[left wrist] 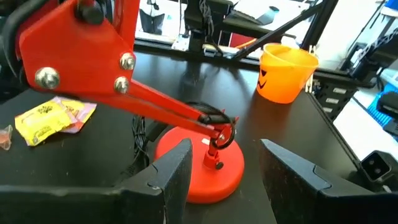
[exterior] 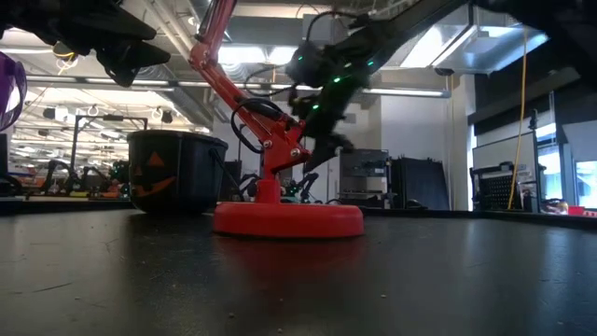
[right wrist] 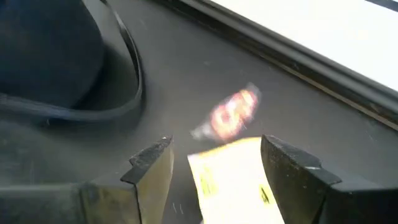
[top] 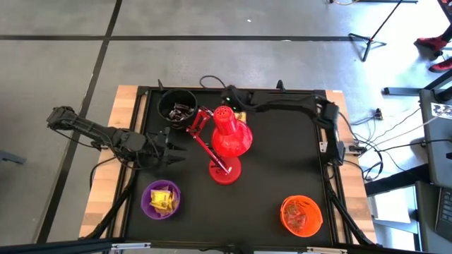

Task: Organize candy in baskets
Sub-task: Put the orange gummy into the orange bucket

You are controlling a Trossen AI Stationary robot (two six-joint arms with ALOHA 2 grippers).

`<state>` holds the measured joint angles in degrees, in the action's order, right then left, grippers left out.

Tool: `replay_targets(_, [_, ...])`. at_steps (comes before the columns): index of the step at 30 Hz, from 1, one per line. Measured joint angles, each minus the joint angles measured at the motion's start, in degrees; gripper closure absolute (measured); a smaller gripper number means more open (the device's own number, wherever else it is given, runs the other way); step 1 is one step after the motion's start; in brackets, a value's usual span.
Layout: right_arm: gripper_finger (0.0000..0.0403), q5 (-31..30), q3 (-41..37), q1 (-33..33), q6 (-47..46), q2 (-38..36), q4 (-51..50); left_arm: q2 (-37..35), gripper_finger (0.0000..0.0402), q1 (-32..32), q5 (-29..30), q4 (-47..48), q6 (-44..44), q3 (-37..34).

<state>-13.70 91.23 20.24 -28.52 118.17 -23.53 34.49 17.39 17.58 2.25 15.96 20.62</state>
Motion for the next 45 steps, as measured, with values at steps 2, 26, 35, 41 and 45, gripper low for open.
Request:
replay_targets(2, [0.0166, 0.4, 3.7, 0.6, 0.9, 2.6, -3.2, 0.0, 0.0227, 0.0, 0.0, 0.4, 0.0, 0.0])
replay_targets(26, [0.0166, 7.9, 22.4, 5.0, 5.8, 16.8, -23.5, 0.0, 0.0227, -0.2, 1.1, 1.7, 0.4, 0.0])
replay_targets(35, [0.0166, 8.8, 24.1, 4.9, 9.4, 16.8, -24.2, 0.0, 0.0227, -0.2, 1.2, 1.7, 0.4, 0.0])
replay_targets(41, [0.0166, 8.8, 26.1, 4.9, 11.4, 16.7, -23.9, 0.0, 0.0227, -0.2, 1.3, 1.7, 0.4, 0.0])
replay_targets(45, [0.0166, 8.8, 26.3, 5.2, 13.6, 16.7, -20.4, 0.0, 0.0227, -0.2, 1.4, 1.7, 0.4, 0.0])
